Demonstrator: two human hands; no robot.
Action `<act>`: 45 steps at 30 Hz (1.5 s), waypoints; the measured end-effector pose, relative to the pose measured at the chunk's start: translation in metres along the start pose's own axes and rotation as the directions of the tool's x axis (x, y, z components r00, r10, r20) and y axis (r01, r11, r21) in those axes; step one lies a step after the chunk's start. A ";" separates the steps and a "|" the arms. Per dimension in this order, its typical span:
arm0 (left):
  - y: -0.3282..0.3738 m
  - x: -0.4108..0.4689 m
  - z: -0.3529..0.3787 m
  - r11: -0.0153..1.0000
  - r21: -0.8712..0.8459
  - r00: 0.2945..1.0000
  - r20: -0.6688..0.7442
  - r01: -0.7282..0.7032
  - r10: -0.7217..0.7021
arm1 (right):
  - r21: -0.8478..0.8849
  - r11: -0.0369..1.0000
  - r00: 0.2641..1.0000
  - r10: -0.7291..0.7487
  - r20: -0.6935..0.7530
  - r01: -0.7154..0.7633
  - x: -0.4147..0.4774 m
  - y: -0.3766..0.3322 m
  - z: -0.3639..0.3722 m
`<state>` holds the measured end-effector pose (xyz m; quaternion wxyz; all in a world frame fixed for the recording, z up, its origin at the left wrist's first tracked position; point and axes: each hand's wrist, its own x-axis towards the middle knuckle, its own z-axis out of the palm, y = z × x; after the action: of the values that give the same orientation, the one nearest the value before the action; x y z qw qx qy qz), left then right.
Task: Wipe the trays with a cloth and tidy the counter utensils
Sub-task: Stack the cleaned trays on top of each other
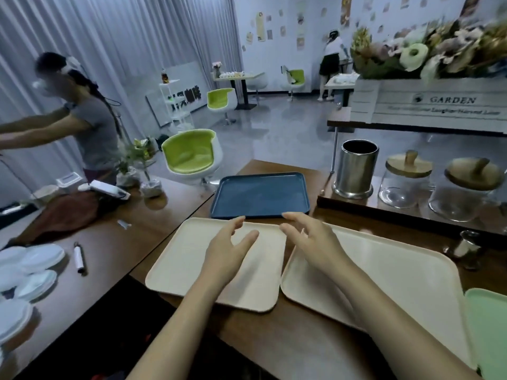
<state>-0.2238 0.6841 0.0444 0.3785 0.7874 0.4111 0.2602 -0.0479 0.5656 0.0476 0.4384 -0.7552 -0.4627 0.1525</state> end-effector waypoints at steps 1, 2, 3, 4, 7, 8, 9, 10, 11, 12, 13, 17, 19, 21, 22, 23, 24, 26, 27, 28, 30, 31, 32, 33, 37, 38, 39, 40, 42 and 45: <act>-0.007 0.017 -0.003 1.000 0.015 1.000 0.000 0.001 -0.001 | -0.004 1.000 1.000 0.008 -0.022 -0.008 0.014 0.002 0.006; -0.015 0.038 -0.007 1.000 0.029 1.000 0.012 0.000 0.000 | -0.012 0.999 0.998 0.037 -0.044 -0.037 0.031 0.006 0.012; -0.024 0.059 -0.010 0.999 0.044 1.000 0.022 -0.007 0.006 | -0.031 0.997 0.996 0.066 -0.065 -0.069 0.048 0.009 0.017; -0.032 0.079 -0.015 0.998 0.061 1.000 0.024 -0.018 0.017 | -0.063 0.993 0.993 0.089 -0.081 -0.095 0.065 0.012 0.022; -0.055 0.135 -0.026 0.992 0.114 0.998 0.035 -0.059 0.056 | -0.138 0.977 0.984 0.146 -0.107 -0.160 0.109 0.023 0.029; -0.062 0.151 -0.028 0.988 0.137 0.997 0.054 -0.065 0.058 | -0.158 0.969 0.979 0.171 -0.113 -0.188 0.120 0.028 0.032; -0.068 0.166 -0.028 0.985 0.160 0.995 0.080 -0.067 0.055 | -0.177 0.959 0.973 0.201 -0.118 -0.219 0.130 0.033 0.034; -0.074 0.179 -0.027 0.981 0.182 0.993 0.112 -0.069 0.049 | -0.203 0.944 0.964 0.238 -0.121 -0.259 0.138 0.037 0.037; -0.079 0.191 -0.025 0.978 0.199 0.989 0.141 -0.069 0.041 | -0.226 0.928 0.954 0.273 -0.122 -0.295 0.145 0.043 0.040; -0.085 0.201 -0.023 0.974 0.214 0.985 0.167 -0.070 0.034 | -0.250 0.909 0.943 0.311 -0.120 -0.332 0.150 0.047 0.043; -0.090 0.208 -0.020 0.972 0.223 0.982 0.189 -0.069 0.027 | -0.267 0.893 0.932 0.341 -0.122 -0.362 0.155 0.052 0.045; -0.103 0.224 -0.009 0.970 0.234 0.975 0.223 -0.056 0.003 | -0.364 0.798 0.876 0.457 -0.154 -0.480 0.167 0.057 0.051; -0.105 0.230 -0.006 0.975 0.209 0.980 0.198 -0.074 0.032 | -0.417 0.755 0.860 0.477 -0.181 -0.507 0.171 0.056 0.056; -0.105 0.240 -0.005 0.981 0.166 0.982 0.175 -0.101 0.072 | -0.434 0.734 0.850 0.489 -0.198 -0.523 0.173 0.055 0.063; -0.105 0.248 -0.005 0.981 0.152 0.981 0.173 -0.120 0.093 | -0.428 0.730 0.843 0.496 -0.205 -0.534 0.172 0.054 0.065; -0.105 0.256 -0.004 0.979 0.145 0.978 0.174 -0.141 0.115 | -0.419 0.728 0.838 0.501 -0.215 -0.543 0.172 0.053 0.067; -0.104 0.265 -0.003 0.976 0.142 0.975 0.177 -0.163 0.137 | -0.409 0.728 0.834 0.503 -0.227 -0.550 0.171 0.051 0.068; -0.099 0.285 -0.001 0.968 0.136 0.963 0.195 -0.213 0.184 | -0.398 0.726 0.828 0.495 -0.263 -0.560 0.174 0.046 0.067; -0.096 0.295 0.002 0.964 0.129 0.956 0.212 -0.234 0.204 | -0.399 0.724 0.826 0.488 -0.281 -0.563 0.177 0.043 0.066; -0.093 0.304 0.004 0.960 0.122 0.948 0.233 -0.251 0.218 | -0.402 0.718 0.823 0.487 -0.292 -0.568 0.180 0.039 0.064; -0.089 0.320 0.012 0.954 0.120 0.930 0.284 -0.275 0.232 | -0.409 0.707 0.816 0.497 -0.295 -0.577 0.189 0.034 0.063; -0.089 0.327 0.016 0.950 0.122 0.920 0.309 -0.287 0.239 | -0.410 0.699 0.810 0.510 -0.289 -0.586 0.192 0.032 0.063; -0.089 0.332 0.019 0.946 0.122 0.911 0.331 -0.300 0.246 | -0.413 0.688 0.803 0.525 -0.283 -0.596 0.195 0.031 0.064; -0.090 0.336 0.022 0.943 0.120 0.903 0.348 -0.311 0.253 | -0.417 0.679 0.796 0.537 -0.279 -0.604 0.198 0.032 0.066; -0.094 0.344 0.031 0.921 0.158 0.881 0.384 -0.357 0.275 | -0.466 0.630 0.779 0.562 -0.278 -0.621 0.198 0.039 0.077; -0.096 0.344 0.032 0.908 0.192 0.875 0.397 -0.373 0.276 | -0.502 0.609 0.781 0.561 -0.273 -0.613 0.196 0.041 0.079; -0.097 0.345 0.033 0.891 0.237 0.868 0.420 -0.387 0.265 | -0.539 0.589 0.785 0.558 -0.267 -0.602 0.194 0.043 0.082; -0.098 0.345 0.034 0.871 0.286 0.858 0.451 -0.400 0.246 | -0.563 0.576 0.789 0.555 -0.264 -0.593 0.191 0.044 0.084; -0.097 0.345 0.033 0.840 0.351 0.837 0.510 -0.415 0.200 | -0.570 0.574 0.794 0.543 -0.271 -0.588 0.187 0.046 0.088; -0.093 0.342 0.027 0.820 0.388 0.816 0.557 -0.421 0.156 | -0.557 0.592 0.800 0.540 -0.262 -0.582 0.185 0.045 0.088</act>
<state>-0.0664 0.9972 -0.0128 0.2118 0.9517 0.2219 -0.0114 0.0182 0.7573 -0.0062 0.1135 -0.9660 -0.2099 0.0997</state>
